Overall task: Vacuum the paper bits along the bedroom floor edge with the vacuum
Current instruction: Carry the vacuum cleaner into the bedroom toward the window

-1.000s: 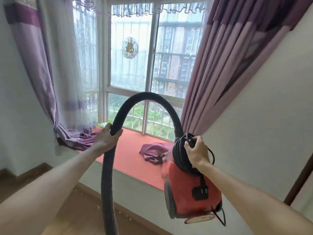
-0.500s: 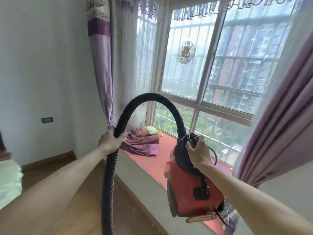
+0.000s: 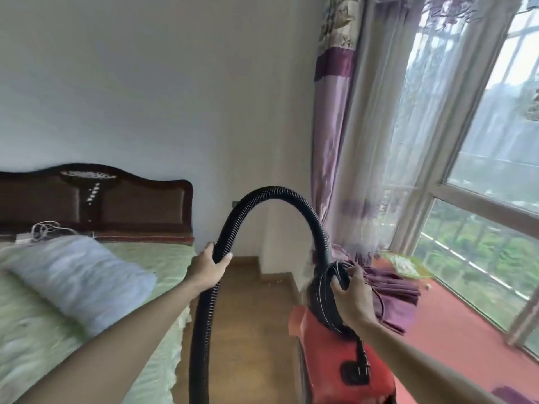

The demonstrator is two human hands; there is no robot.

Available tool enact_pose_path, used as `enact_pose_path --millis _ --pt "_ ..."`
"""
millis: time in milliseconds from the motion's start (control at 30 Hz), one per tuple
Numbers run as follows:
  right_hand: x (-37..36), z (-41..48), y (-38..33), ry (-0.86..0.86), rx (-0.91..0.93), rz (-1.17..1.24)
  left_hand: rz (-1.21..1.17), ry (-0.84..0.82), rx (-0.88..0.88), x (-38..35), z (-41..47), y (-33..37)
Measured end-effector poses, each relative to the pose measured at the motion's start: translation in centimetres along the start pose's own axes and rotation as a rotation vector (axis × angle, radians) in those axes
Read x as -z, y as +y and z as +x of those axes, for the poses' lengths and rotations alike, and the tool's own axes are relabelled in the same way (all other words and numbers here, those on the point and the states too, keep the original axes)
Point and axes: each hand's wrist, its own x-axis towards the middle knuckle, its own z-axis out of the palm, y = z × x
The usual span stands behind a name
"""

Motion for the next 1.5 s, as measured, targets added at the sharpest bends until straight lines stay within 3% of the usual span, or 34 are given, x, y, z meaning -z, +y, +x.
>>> enact_pose_path --millis 300,600,1067,1500 --pt "-9.5 5.4 -3.9 -0.199 0.047 0.121 0.01 0.126 0.172 3.0 1.9 -4.3" --pt "-17.1 9.0 -7.7 -0.288 0.092 0.12 0.053 0.18 0.251 5.3 6.6 -9.5" --pt "-27.8 16.7 -13.6 -0.244 0.078 0.116 0.013 0.138 0.178 7.2 21.5 -15.1" --pt "-32.0 25.6 -12.2 -0.191 0.042 0.064 0.016 0.066 0.097 2.9 33.9 -14.6"
